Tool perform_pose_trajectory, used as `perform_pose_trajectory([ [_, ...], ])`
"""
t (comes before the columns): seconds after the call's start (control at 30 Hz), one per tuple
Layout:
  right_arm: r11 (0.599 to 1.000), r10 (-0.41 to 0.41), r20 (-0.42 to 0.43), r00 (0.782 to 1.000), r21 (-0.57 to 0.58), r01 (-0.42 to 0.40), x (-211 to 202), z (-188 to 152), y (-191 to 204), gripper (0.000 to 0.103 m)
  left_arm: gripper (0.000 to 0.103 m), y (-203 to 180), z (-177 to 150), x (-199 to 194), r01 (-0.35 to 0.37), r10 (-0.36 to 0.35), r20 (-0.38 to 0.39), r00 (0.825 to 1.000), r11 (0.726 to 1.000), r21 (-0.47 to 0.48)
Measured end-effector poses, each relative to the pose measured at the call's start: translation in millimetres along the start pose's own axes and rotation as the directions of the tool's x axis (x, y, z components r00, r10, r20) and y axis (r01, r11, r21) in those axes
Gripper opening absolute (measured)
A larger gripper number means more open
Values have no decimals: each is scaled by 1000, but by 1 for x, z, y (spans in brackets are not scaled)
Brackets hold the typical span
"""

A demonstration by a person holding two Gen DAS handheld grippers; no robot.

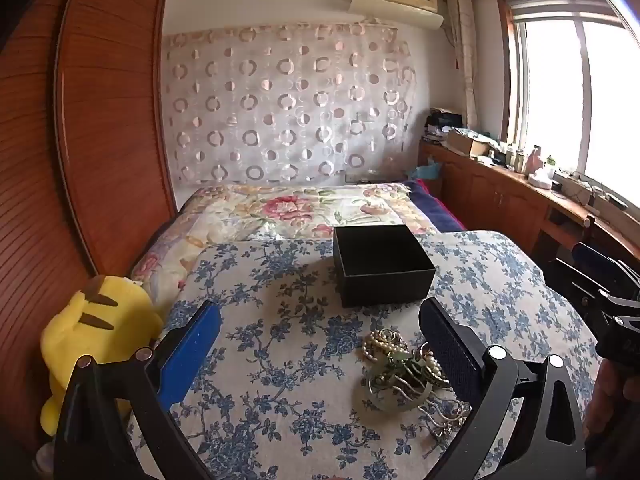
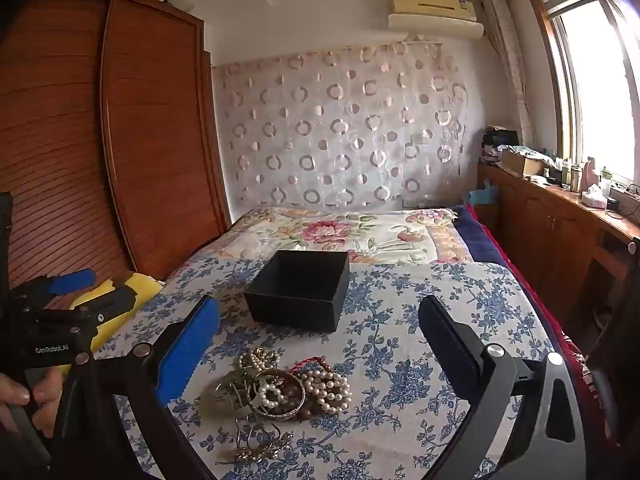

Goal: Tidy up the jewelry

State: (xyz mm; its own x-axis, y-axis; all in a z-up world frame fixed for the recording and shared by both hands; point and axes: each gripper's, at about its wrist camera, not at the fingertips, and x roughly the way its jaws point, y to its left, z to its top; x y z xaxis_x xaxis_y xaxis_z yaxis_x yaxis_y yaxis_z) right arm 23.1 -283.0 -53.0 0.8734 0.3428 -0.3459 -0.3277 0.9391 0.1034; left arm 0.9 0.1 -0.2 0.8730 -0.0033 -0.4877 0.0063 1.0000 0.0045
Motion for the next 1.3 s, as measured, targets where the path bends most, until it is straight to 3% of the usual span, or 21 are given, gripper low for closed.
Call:
perform_pose_trajectory([
  [1.3, 1000, -3, -4, 1000, 4, 3, 1, 0, -2, 100, 96, 2, 2, -4, 2, -2, 10, 1000, 1000, 0],
])
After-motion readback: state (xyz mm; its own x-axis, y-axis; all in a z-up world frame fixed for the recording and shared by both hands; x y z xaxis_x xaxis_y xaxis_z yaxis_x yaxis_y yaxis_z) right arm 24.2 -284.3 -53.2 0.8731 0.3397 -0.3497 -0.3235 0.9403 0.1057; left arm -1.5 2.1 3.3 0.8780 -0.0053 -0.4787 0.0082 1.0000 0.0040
